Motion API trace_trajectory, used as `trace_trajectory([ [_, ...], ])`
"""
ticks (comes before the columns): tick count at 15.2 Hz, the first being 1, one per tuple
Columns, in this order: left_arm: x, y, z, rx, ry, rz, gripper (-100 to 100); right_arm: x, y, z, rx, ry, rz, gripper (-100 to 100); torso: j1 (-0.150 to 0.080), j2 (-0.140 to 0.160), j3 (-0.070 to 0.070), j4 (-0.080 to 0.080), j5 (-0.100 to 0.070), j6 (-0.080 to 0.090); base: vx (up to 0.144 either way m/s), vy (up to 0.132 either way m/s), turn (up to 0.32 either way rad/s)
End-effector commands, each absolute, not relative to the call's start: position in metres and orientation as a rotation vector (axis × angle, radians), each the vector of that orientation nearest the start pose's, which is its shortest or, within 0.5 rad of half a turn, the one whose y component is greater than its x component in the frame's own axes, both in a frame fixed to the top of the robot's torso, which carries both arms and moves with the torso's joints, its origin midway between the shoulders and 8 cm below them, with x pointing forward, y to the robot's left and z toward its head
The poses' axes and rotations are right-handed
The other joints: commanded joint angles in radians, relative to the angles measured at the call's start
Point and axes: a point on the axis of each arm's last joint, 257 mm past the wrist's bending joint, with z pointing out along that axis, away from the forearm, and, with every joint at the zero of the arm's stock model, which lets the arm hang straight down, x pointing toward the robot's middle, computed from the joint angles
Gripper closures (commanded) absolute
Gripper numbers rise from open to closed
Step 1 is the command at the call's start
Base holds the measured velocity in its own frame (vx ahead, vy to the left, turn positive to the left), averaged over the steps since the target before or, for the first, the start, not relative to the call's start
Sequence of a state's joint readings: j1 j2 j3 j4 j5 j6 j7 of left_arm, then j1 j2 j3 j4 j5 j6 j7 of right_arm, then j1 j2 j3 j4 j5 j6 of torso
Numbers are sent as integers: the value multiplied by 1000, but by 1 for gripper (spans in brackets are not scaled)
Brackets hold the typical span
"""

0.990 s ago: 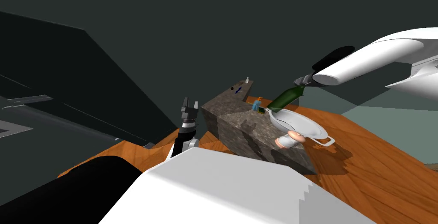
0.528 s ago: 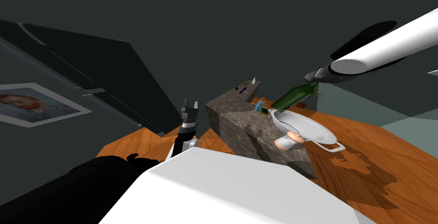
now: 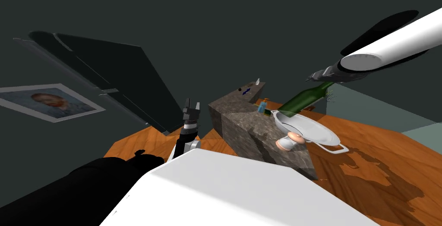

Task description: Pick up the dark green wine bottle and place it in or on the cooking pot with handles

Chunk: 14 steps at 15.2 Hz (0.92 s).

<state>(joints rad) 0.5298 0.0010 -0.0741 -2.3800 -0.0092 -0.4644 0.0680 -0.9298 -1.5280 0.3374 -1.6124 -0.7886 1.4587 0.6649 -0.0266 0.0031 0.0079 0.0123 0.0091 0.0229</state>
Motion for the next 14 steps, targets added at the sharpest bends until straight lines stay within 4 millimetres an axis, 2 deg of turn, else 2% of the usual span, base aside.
trace_trajectory([
  [1,330,255,52,-657,574,-1433,0,490,-565,138,739,1956,-453,-100,0,0,0,0,0,0,-45,-27,392],
  [8,330,255,52,-657,574,-1433,0,436,-613,175,902,1914,-571,-100,-1,4,3,1,0,1,-70,-29,387],
  [9,330,255,52,-657,574,-1433,0,436,-613,175,902,1914,-571,-100,-1,5,3,1,0,0,-63,-23,245],
  [10,330,255,52,-657,574,-1433,0,427,-619,180,927,1907,-586,-100,-1,4,3,1,-1,1,-53,-14,209],
  [11,330,255,52,-657,574,-1433,0,437,-614,175,903,1910,-569,-100,-1,3,2,1,0,1,-32,-12,97],
  [14,330,255,52,-657,574,-1432,0,436,-614,175,908,1911,-575,-100,-1,0,0,0,-1,2,-6,-2,1],
])
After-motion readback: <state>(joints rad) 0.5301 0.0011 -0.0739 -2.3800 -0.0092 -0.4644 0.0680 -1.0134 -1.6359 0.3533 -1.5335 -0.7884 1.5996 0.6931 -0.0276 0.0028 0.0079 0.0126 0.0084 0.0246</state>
